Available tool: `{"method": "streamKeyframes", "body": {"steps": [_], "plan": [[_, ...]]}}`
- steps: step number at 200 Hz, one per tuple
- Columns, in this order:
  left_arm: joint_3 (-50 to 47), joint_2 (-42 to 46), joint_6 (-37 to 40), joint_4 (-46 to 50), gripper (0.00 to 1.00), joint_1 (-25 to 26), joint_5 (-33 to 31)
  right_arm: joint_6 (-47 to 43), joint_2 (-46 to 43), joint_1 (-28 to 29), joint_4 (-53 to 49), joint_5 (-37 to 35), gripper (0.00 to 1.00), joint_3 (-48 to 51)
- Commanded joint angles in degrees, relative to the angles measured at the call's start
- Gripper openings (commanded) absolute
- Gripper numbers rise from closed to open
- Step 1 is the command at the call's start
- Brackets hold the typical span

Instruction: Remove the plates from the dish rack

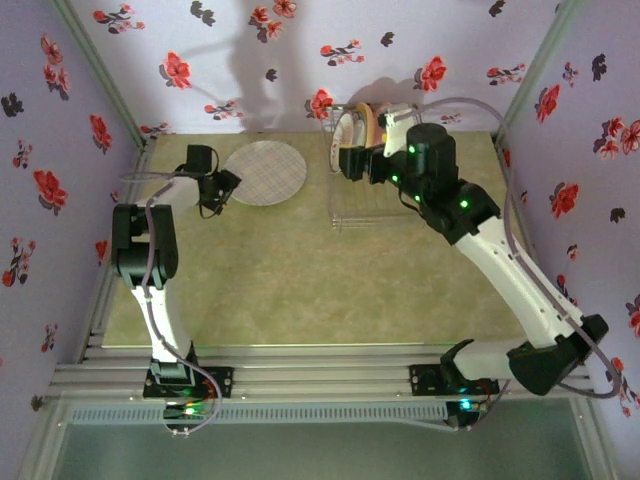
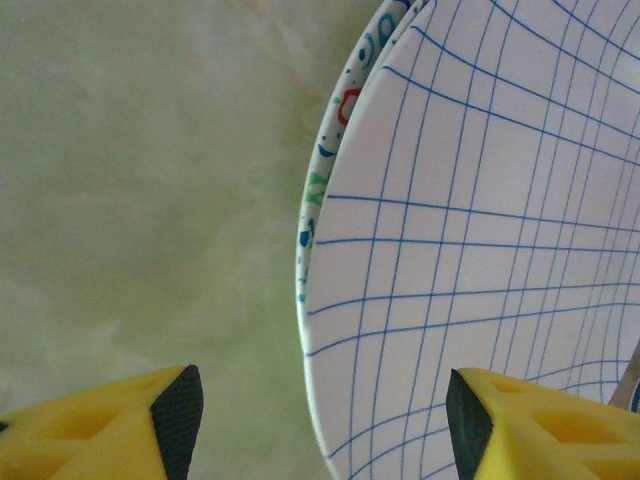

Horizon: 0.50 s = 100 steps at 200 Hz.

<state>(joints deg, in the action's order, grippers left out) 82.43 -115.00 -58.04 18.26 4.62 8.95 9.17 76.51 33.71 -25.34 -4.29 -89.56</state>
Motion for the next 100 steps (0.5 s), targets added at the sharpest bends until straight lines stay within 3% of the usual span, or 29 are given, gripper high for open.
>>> {"method": "streamKeyframes", "body": {"steps": [1, 42, 100], "plan": [[0.8, 7.4, 1.9, 3.1, 0.69, 1.2, -3.4, -0.2, 6.6, -3.3, -14.6, -13.2, 0.92, -9.9], [-0.7, 17.6, 4.1, 5.0, 0.70, 6.5, -5.6, 5.5, 26.8, -12.3, -34.2, -20.7, 0.83, -33.9], [-9.5, 37.5, 12.1, 1.1, 0.74, 15.3, -5.2, 4.9, 45.5, -14.4, -35.3, -23.3, 0.73, -49.4]]}}
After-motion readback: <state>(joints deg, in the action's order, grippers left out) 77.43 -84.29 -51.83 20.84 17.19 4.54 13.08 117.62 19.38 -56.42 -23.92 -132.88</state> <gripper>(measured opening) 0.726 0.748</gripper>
